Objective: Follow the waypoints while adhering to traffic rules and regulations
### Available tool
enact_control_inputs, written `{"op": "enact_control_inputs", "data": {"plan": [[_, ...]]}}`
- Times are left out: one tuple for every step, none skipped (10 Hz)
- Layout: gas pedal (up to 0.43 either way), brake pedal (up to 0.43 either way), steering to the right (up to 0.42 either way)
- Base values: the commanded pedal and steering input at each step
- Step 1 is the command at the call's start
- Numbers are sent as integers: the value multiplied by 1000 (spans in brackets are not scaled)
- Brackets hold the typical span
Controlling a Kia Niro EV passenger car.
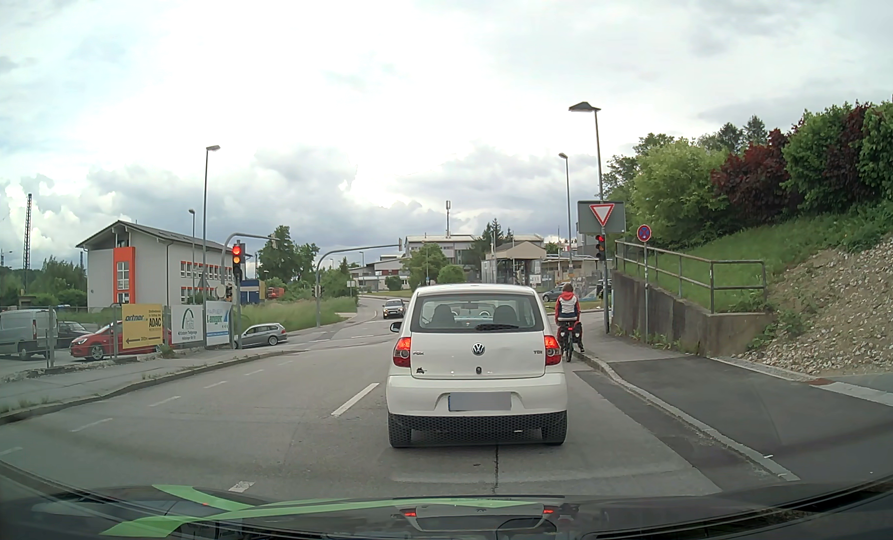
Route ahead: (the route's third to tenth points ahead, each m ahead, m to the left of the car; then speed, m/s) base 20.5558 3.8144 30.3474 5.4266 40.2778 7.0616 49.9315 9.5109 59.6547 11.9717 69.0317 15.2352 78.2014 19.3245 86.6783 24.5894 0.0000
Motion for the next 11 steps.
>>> {"op": "enact_control_inputs", "data": {"plan": [[0, 226, -6], [0, 226, -7], [0, 232, -7], [0, 226, -7], [0, 226, -7], [0, 232, -6], [0, 226, -6], [0, 226, -7], [0, 226, -6], [0, 232, -6], [0, 232, -7]]}}
